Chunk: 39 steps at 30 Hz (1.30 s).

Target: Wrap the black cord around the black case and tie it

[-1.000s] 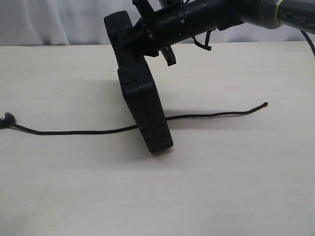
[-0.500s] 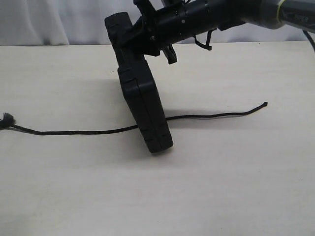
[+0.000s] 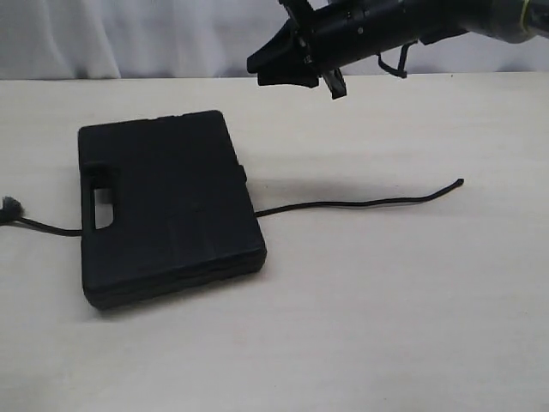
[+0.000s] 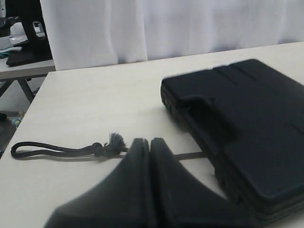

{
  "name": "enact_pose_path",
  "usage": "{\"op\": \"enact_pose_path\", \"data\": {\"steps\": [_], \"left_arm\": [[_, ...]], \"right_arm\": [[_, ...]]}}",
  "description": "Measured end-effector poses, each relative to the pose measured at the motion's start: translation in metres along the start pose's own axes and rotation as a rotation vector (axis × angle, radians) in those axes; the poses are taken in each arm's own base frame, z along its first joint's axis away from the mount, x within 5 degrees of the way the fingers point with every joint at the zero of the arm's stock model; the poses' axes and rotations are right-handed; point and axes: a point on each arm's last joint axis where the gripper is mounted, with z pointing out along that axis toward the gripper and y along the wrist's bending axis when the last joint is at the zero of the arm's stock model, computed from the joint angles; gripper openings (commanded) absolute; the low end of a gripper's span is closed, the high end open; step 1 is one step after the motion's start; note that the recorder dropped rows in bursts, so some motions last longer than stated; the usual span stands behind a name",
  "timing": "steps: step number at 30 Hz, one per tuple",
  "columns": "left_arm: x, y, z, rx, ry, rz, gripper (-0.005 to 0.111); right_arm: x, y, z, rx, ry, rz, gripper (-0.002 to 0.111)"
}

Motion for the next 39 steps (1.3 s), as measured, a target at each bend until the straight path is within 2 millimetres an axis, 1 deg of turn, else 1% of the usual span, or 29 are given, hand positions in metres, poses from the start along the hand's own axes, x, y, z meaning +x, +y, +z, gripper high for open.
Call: {"op": "enact_pose_path", "data": {"steps": [2,4,6,7,8,9,11,13,14,17,21,26,34,35,37,38,39], "left_arm": [[0.0,0.0,0.0,0.0,0.0,0.0,0.0],[0.0,0.0,0.0,0.0,0.0,0.0,0.0],[0.0,0.0,0.0,0.0,0.0,0.0,0.0],[0.0,0.0,0.0,0.0,0.0,0.0,0.0],[0.0,0.0,0.0,0.0,0.0,0.0,0.0],[0.0,0.0,0.0,0.0,0.0,0.0,0.0],[0.0,0.0,0.0,0.0,0.0,0.0,0.0],[0.0,0.0,0.0,0.0,0.0,0.0,0.0],[0.0,0.0,0.0,0.0,0.0,0.0,0.0],[0.0,0.0,0.0,0.0,0.0,0.0,0.0],[0.0,0.0,0.0,0.0,0.0,0.0,0.0],[0.0,0.0,0.0,0.0,0.0,0.0,0.0],[-0.001,0.0,0.0,-0.004,-0.01,0.017,0.0],[-0.003,0.001,0.0,-0.009,-0.037,0.031,0.0],[-0.018,0.001,-0.002,-0.009,-0.196,0.009,0.0],[-0.028,0.001,-0.004,-0.008,-0.315,-0.037,0.0],[-0.033,0.002,-0.006,-0.011,-0.375,-0.055,0.0]], "right_arm": [[0.001,0.0,0.001,0.01,0.006,-0.056,0.027],[0.003,0.004,0.003,0.057,0.012,-0.127,0.027],[0.006,0.014,0.006,0.182,0.008,-0.219,0.027],[0.008,0.018,0.007,0.267,0.01,-0.266,0.029],[0.011,0.029,0.011,0.357,-0.006,-0.309,0.03],[0.014,0.035,0.012,0.446,-0.008,-0.35,0.032],[0.021,0.053,0.018,0.581,-0.038,-0.398,0.039],[0.028,0.069,0.023,0.639,-0.059,-0.428,0.045],[0.031,0.077,0.027,0.661,-0.062,-0.452,0.045],[0.037,0.088,0.034,0.667,-0.053,-0.463,0.045],[0.043,0.091,0.038,0.675,-0.014,-0.464,0.045],[0.049,0.087,0.036,0.71,0.059,-0.449,0.045],[0.051,0.086,0.035,0.721,0.098,-0.457,0.045],[0.051,0.086,0.035,0.721,0.098,-0.46,0.045],[0.051,0.086,0.035,0.721,0.1,-0.463,0.045],[0.051,0.086,0.035,0.72,0.1,-0.465,0.045],[0.051,0.086,0.035,0.72,0.1,-0.465,0.045]]}}
